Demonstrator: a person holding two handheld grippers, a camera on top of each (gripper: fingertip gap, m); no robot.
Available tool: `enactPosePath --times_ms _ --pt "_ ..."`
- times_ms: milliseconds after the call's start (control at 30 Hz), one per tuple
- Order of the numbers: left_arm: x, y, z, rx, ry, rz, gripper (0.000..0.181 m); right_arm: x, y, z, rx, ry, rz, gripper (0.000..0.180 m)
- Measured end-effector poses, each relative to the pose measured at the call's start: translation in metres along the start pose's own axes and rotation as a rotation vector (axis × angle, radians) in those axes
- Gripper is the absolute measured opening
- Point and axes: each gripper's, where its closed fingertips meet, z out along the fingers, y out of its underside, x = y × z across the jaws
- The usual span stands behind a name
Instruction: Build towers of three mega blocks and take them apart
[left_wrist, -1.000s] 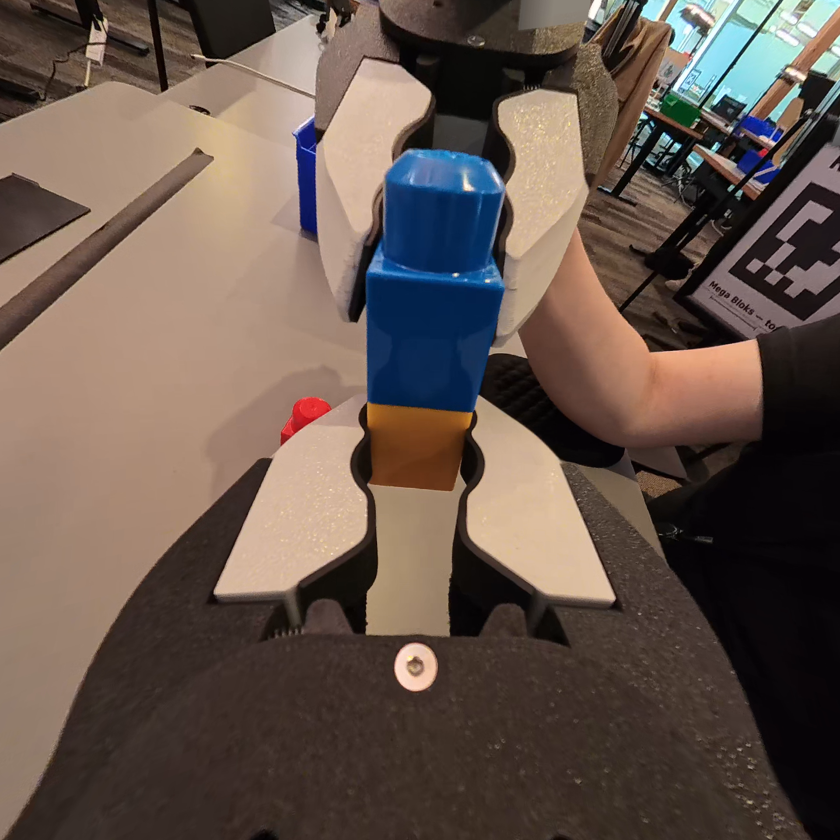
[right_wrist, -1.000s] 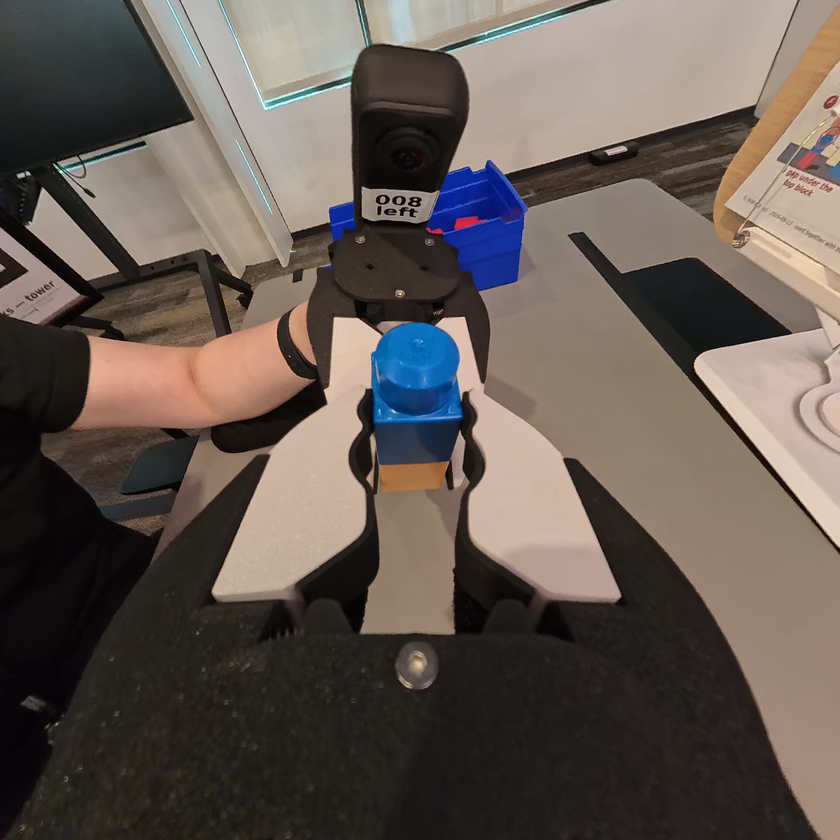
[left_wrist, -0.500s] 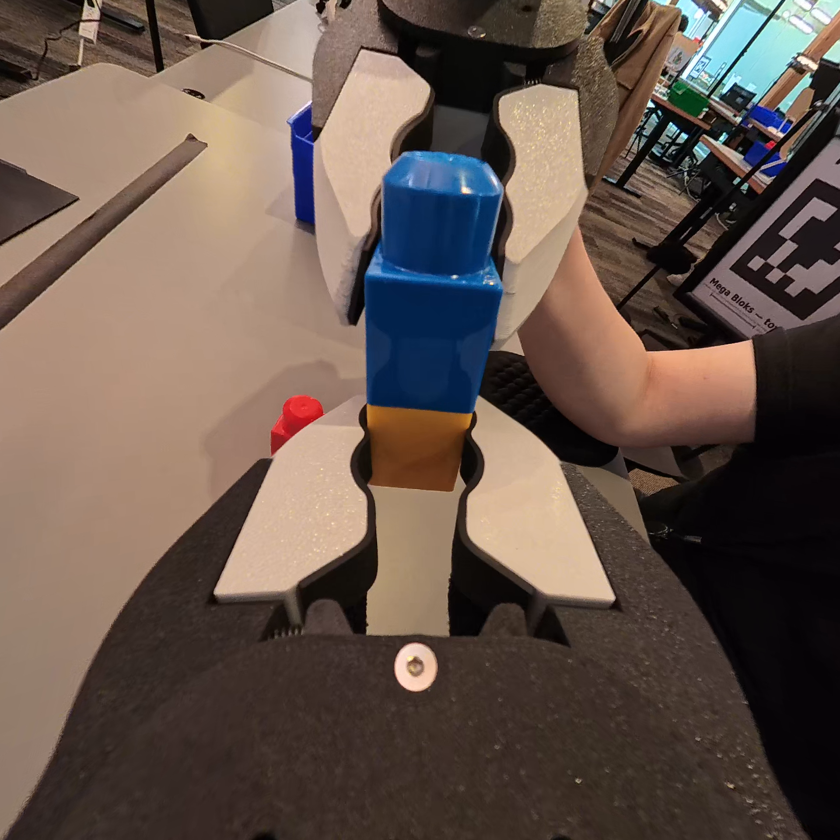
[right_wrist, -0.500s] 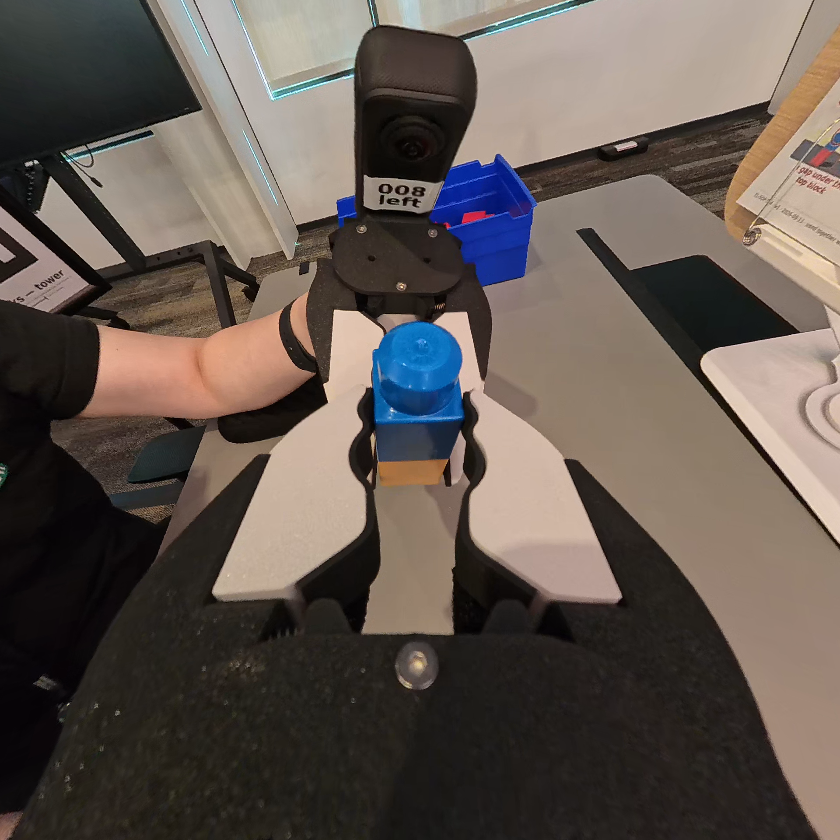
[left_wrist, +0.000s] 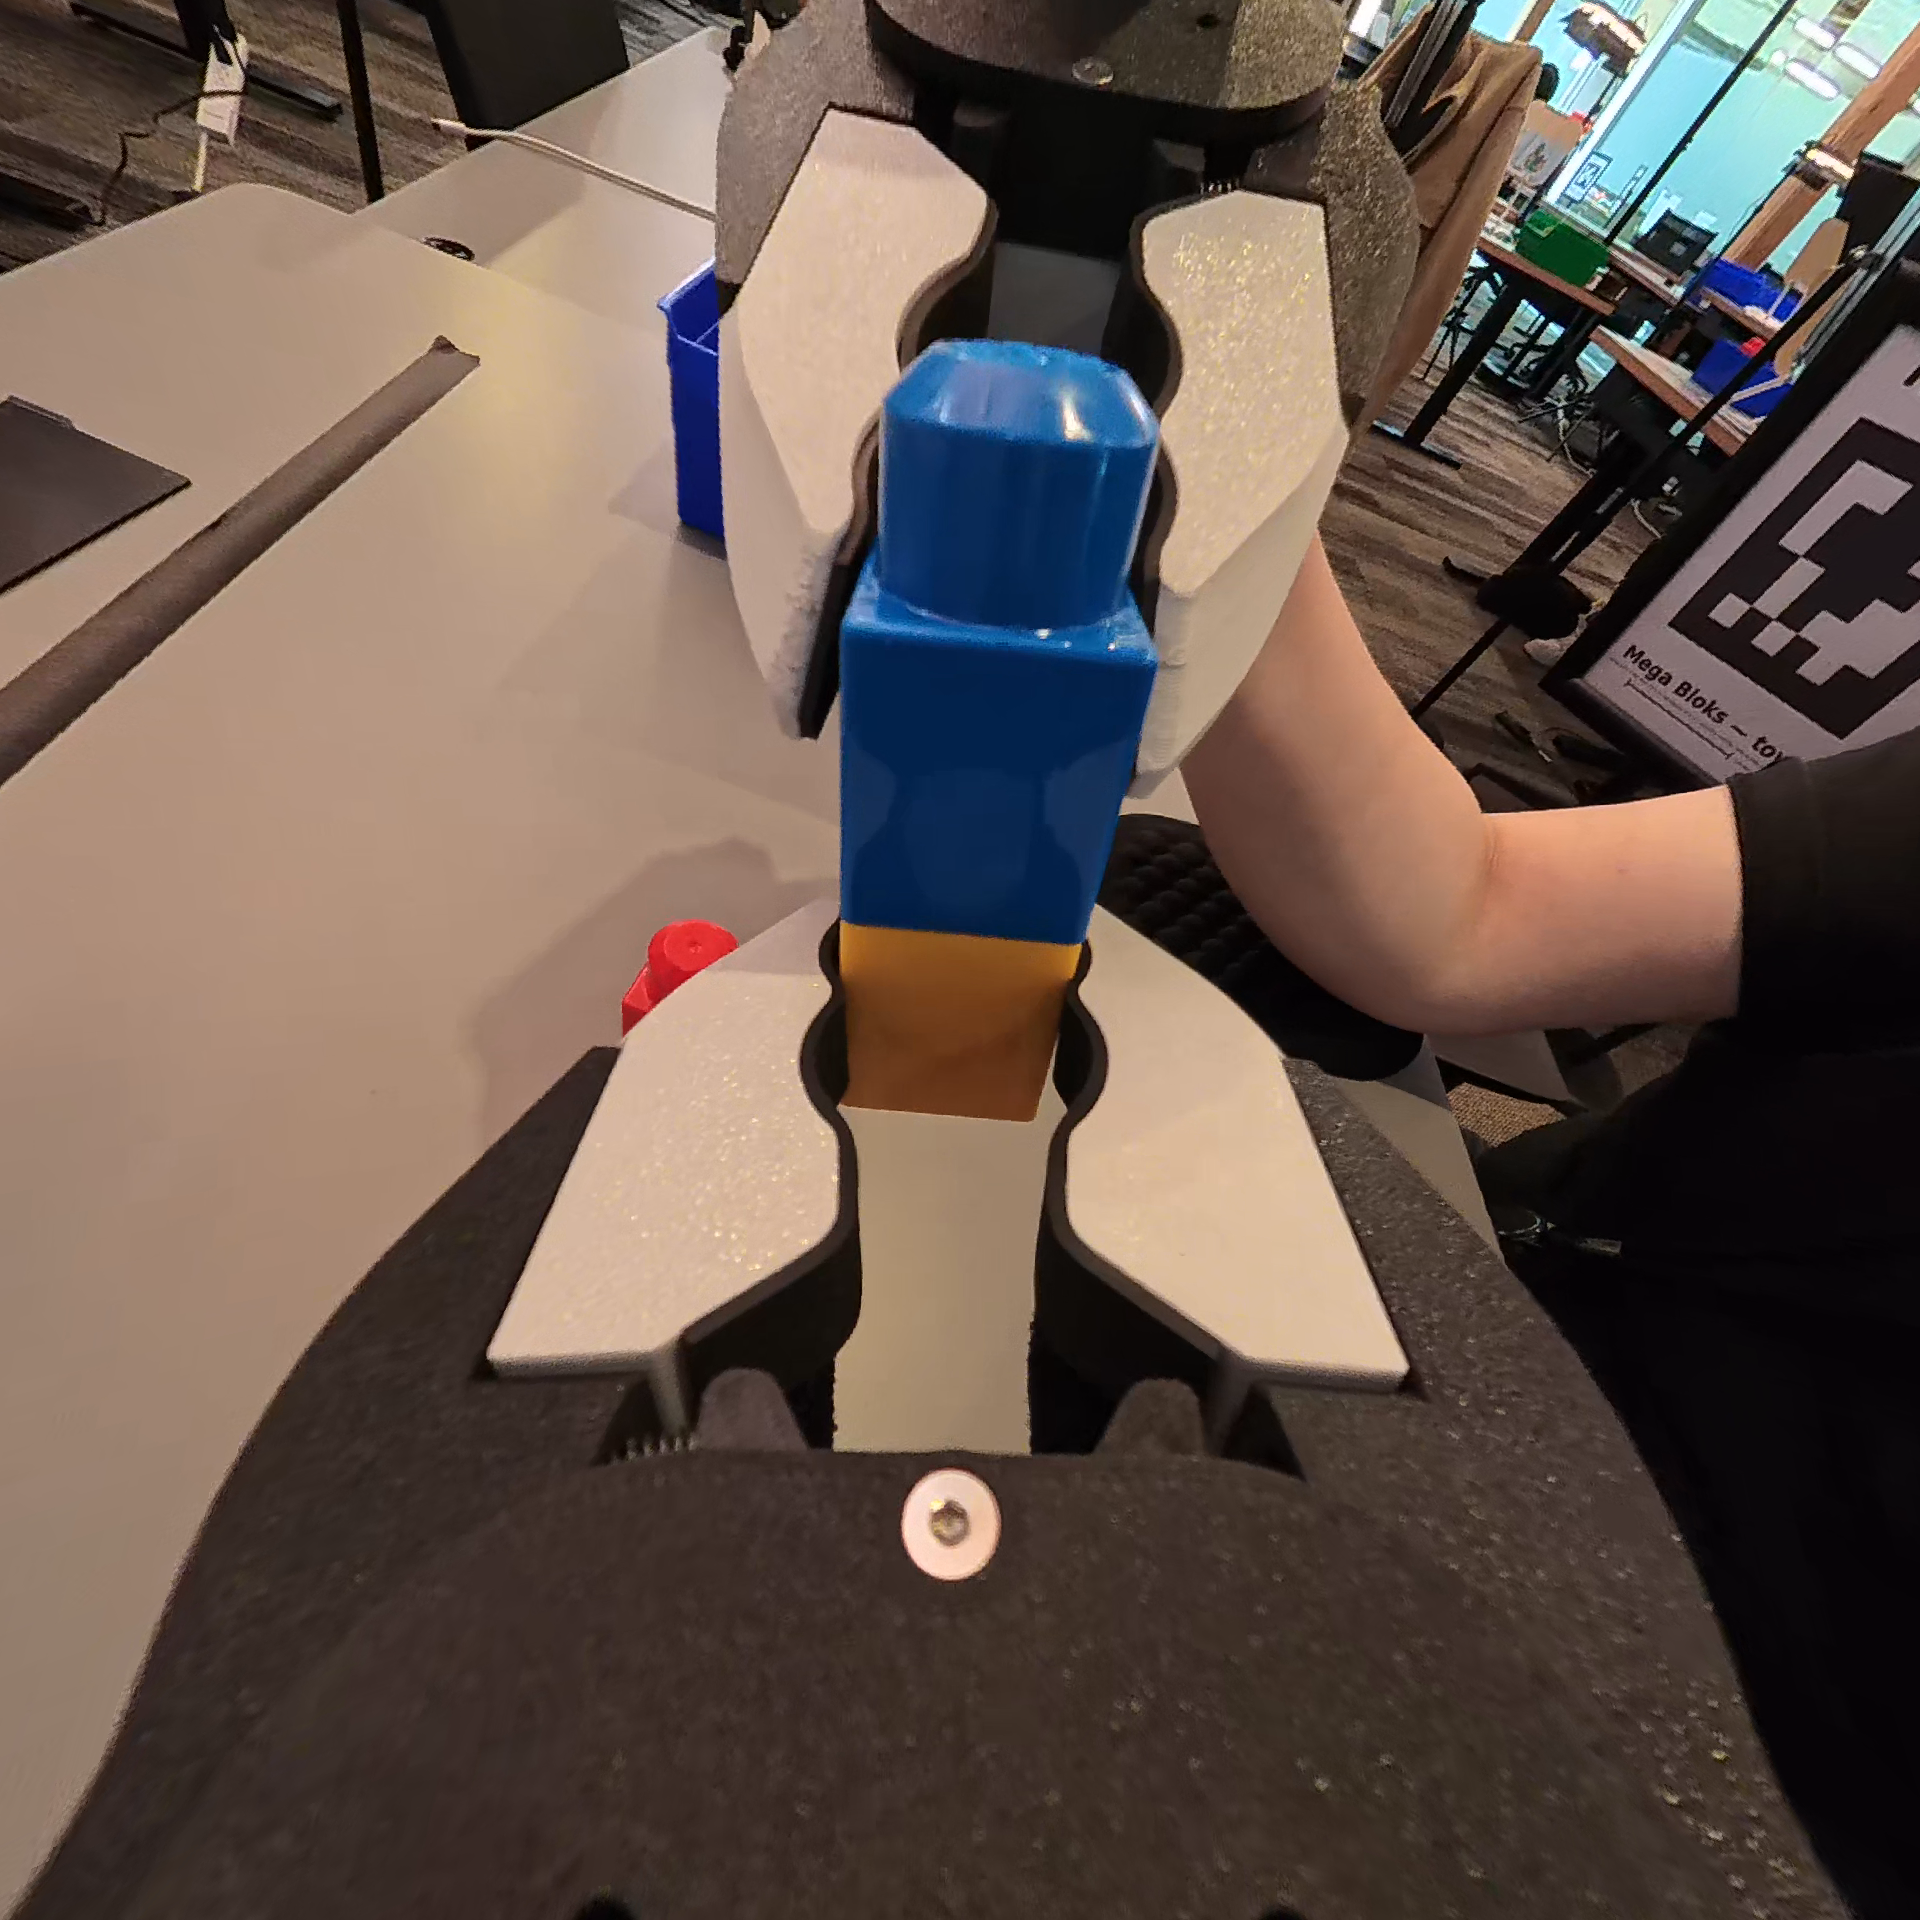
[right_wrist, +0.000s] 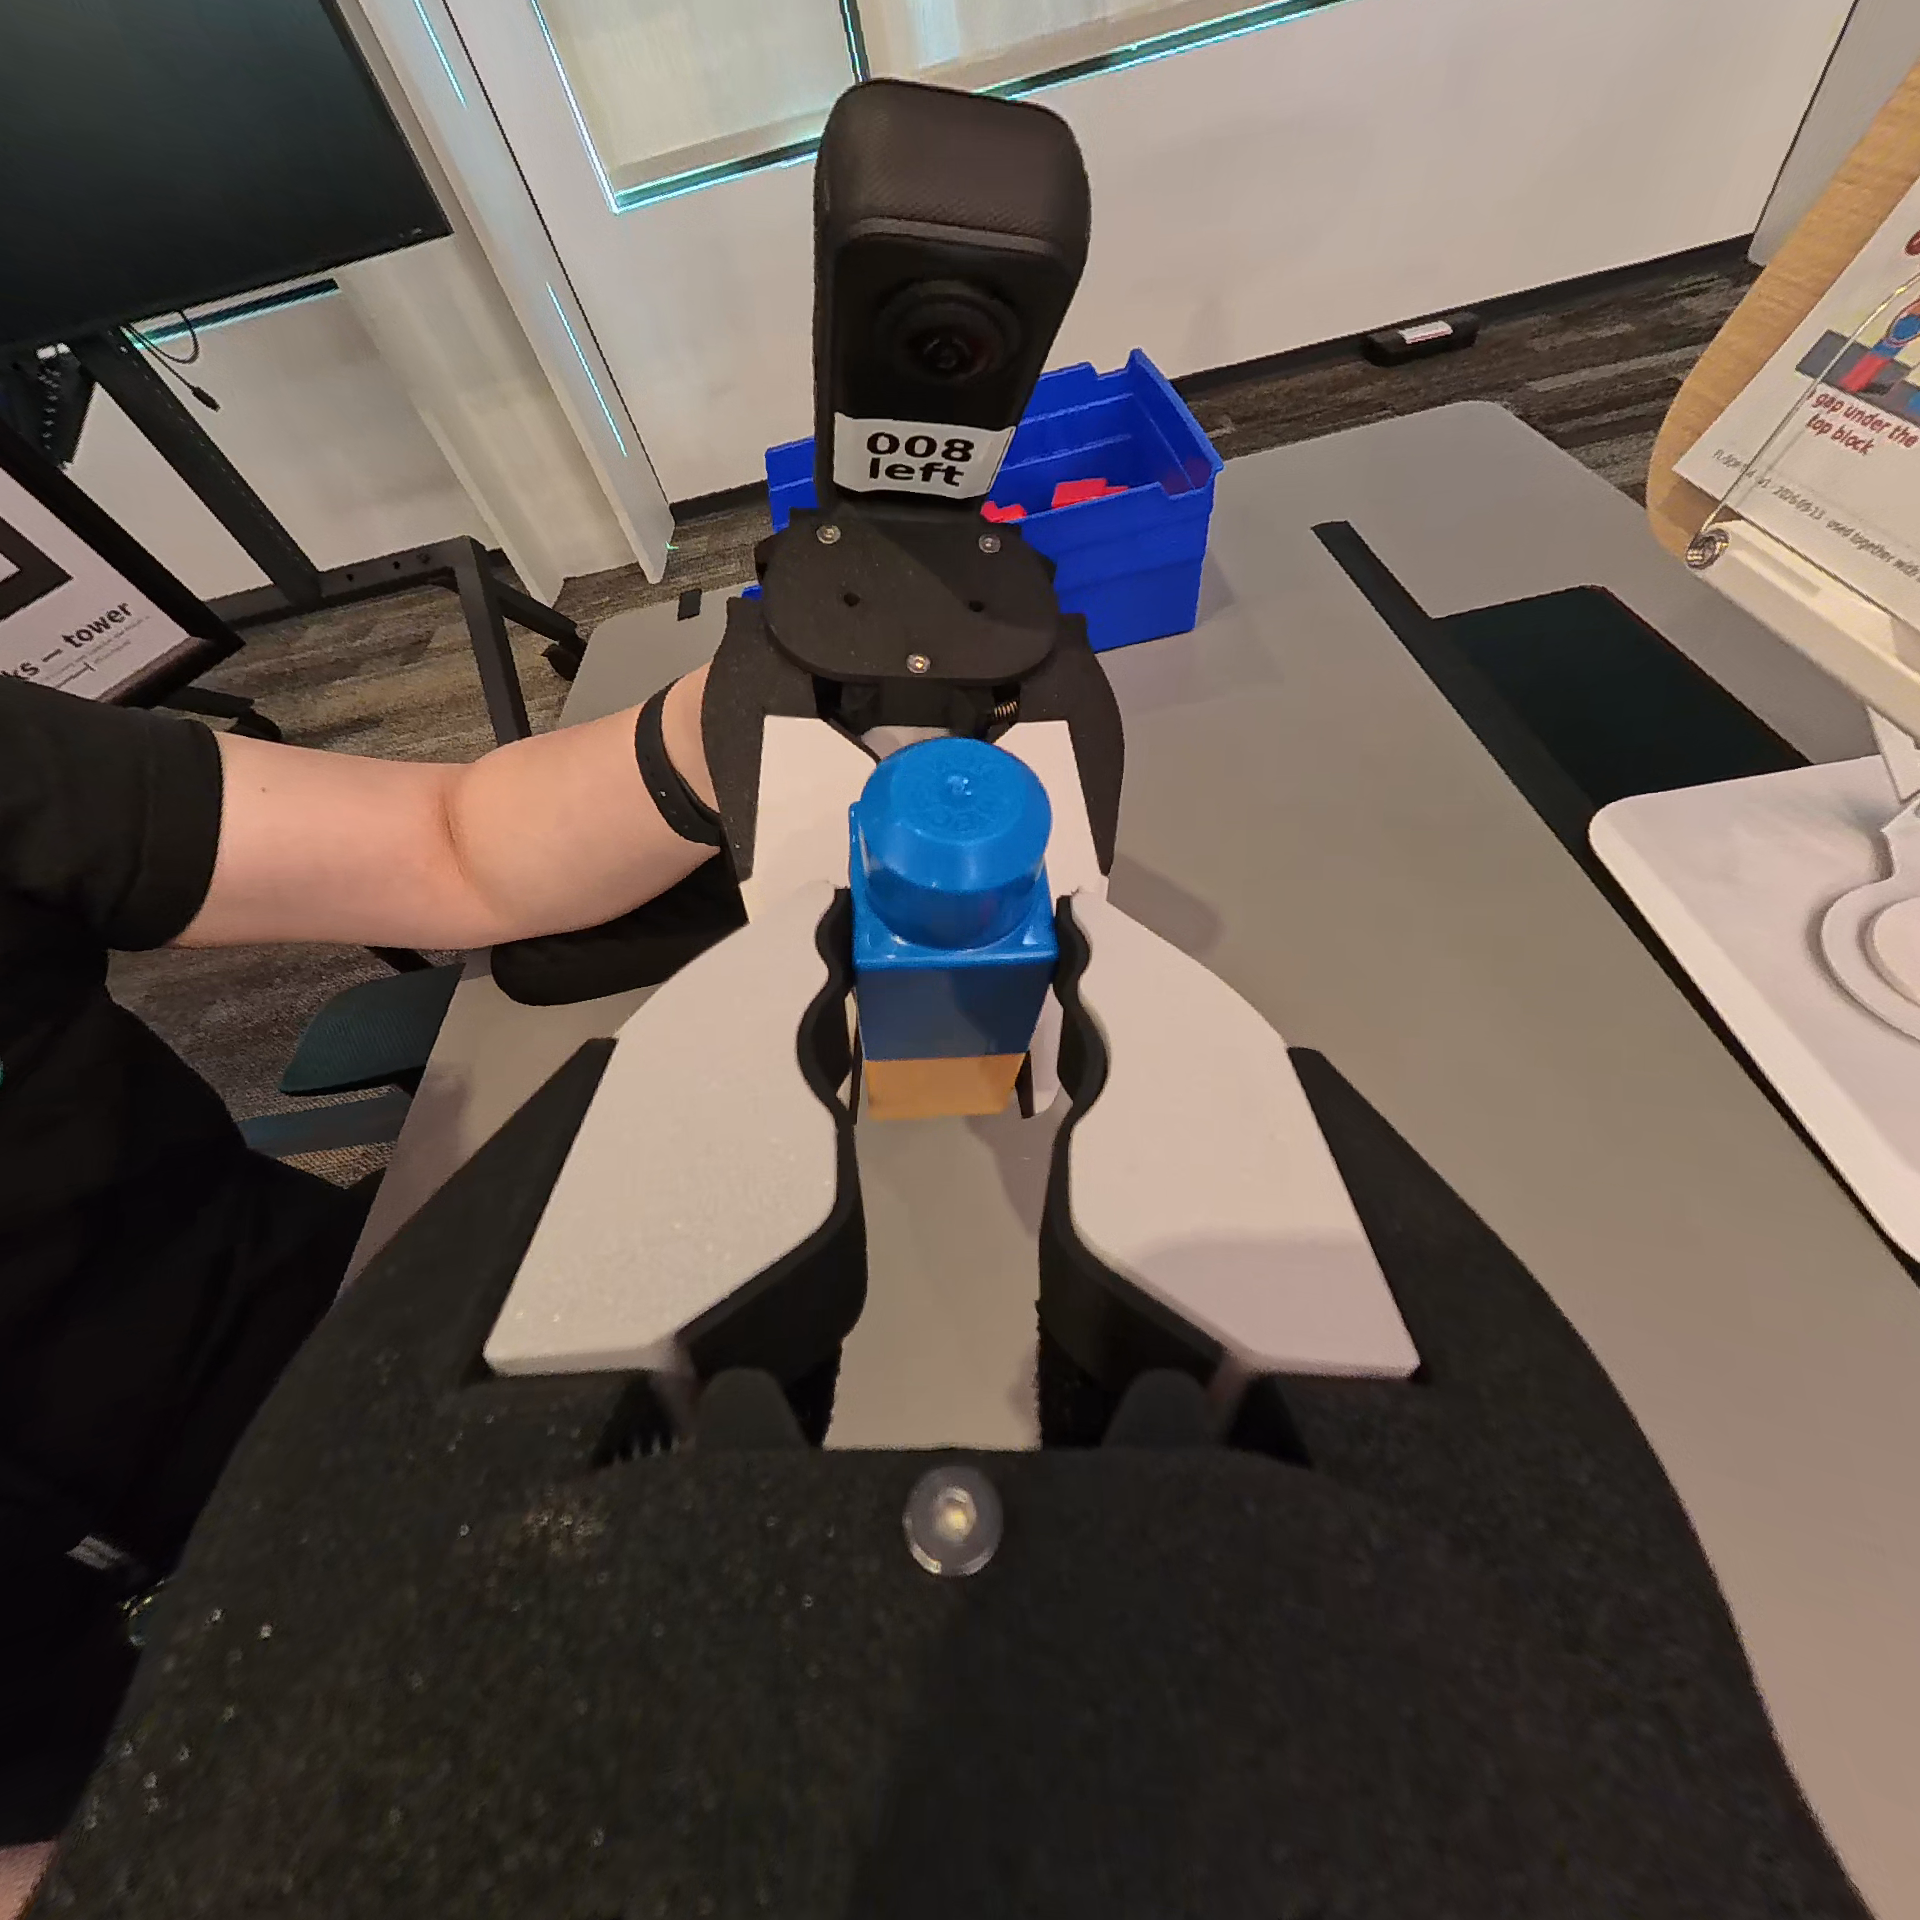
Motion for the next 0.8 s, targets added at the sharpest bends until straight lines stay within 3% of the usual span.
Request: enactPosePath --times_ms 800 --pt "-0.0019 0.0030 0.0040 -0.002 0.003 -0.020 0.037 0.0035 0.0050 0.0000 -0.002 -0.011 0.015 0.036"
